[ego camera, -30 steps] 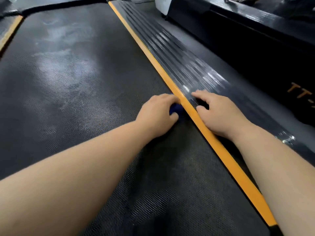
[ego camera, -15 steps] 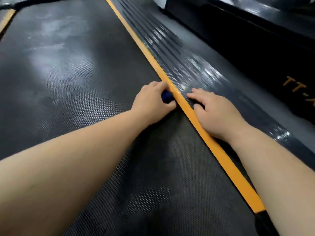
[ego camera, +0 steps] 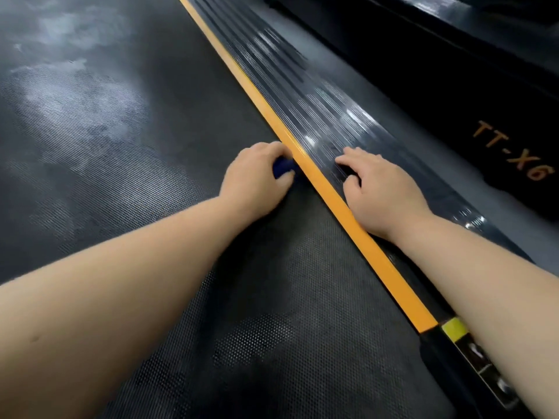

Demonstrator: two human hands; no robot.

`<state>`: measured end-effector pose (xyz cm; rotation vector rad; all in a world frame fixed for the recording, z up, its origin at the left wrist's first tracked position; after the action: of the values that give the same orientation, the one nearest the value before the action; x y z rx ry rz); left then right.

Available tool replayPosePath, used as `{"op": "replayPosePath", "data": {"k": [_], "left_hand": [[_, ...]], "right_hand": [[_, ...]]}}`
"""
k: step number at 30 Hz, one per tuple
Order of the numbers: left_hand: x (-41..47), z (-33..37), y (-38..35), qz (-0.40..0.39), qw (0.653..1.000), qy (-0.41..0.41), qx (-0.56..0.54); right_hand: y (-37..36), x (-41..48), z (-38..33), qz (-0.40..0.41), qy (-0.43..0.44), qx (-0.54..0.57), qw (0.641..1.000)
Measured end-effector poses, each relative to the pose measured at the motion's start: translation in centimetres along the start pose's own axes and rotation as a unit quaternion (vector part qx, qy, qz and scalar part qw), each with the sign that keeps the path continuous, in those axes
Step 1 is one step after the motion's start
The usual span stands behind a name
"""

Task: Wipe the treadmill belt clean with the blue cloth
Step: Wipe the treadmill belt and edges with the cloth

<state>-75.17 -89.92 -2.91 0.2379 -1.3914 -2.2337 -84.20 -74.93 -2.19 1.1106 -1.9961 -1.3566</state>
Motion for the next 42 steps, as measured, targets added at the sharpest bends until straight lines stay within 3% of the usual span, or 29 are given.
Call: {"op": "replayPosePath", "data": {"k": [6, 8, 11, 13, 17, 21, 24, 30, 34, 37, 39, 42], "left_hand": [[-5.1, 4.4, -0.9, -0.113, 0.978, -0.173, 0.020], [-3.3, 3.6, -0.3, -0.102, 0.982, -0.155, 0.045], [-1.3, 1.2, 0.1, -0.042, 0.999, -0.016, -0.015], [-2.3, 1.7, -0.7, -0.016, 0.999, 0.008, -0.031], [-7.1, 5.8, -1.4, -0.031, 0.998, -0.052, -0.010], [-11.2, 8.8, -2.7, -0.112, 0.982, -0.147, 0.023], [-9.0, 7.7, -1.5, -0.095, 0.984, -0.103, 0.114], [-9.4, 8.1, -1.4, -0.035, 0.942, -0.069, 0.327], [-9.0, 7.6, -2.3, -0.122, 0.945, 0.079, 0.293], [-7.2, 8.0, -2.1, -0.175, 0.947, 0.051, 0.265], [-5.3, 7.0, -0.6, -0.164, 0.949, 0.041, 0.267], [-2.8, 3.5, 1.8, -0.092, 0.969, 0.120, 0.193]], "right_hand": [[0.5, -0.1, -0.5, 0.002, -0.012, -0.009, 1.000], [0.6, -0.1, -0.7, -0.001, -0.013, -0.008, 1.000], [0.6, 0.1, -0.6, -0.004, -0.008, -0.005, 1.000], [0.7, 0.1, -0.5, 0.005, -0.001, -0.002, 1.000], [0.3, -0.2, -0.5, -0.020, 0.002, 0.002, 1.000], [-0.7, -2.5, -0.5, -0.079, 0.033, -0.058, 0.995], [-0.7, -4.8, -0.1, -0.064, 0.050, -0.057, 0.995], [-0.2, -4.9, -0.1, -0.025, 0.054, -0.003, 0.998], [-0.2, -4.9, -0.1, -0.025, 0.056, 0.001, 0.998], [-0.2, -5.0, -0.1, -0.025, 0.059, 0.003, 0.998], [-0.2, -5.0, -0.1, -0.026, 0.059, 0.000, 0.998], [-0.1, -5.0, 0.0, -0.022, 0.056, -0.002, 0.998]]}}
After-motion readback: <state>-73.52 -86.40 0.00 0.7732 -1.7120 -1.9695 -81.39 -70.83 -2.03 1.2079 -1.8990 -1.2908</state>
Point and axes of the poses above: each hand's wrist, its own x-axis towards the middle knuckle, its own y-axis out of the back of the hand, z = x × y, the point moved 8 cm from there along x, towards the middle knuckle, and after that the axes turned 9 degrees about -z, right-handed, at the moved point
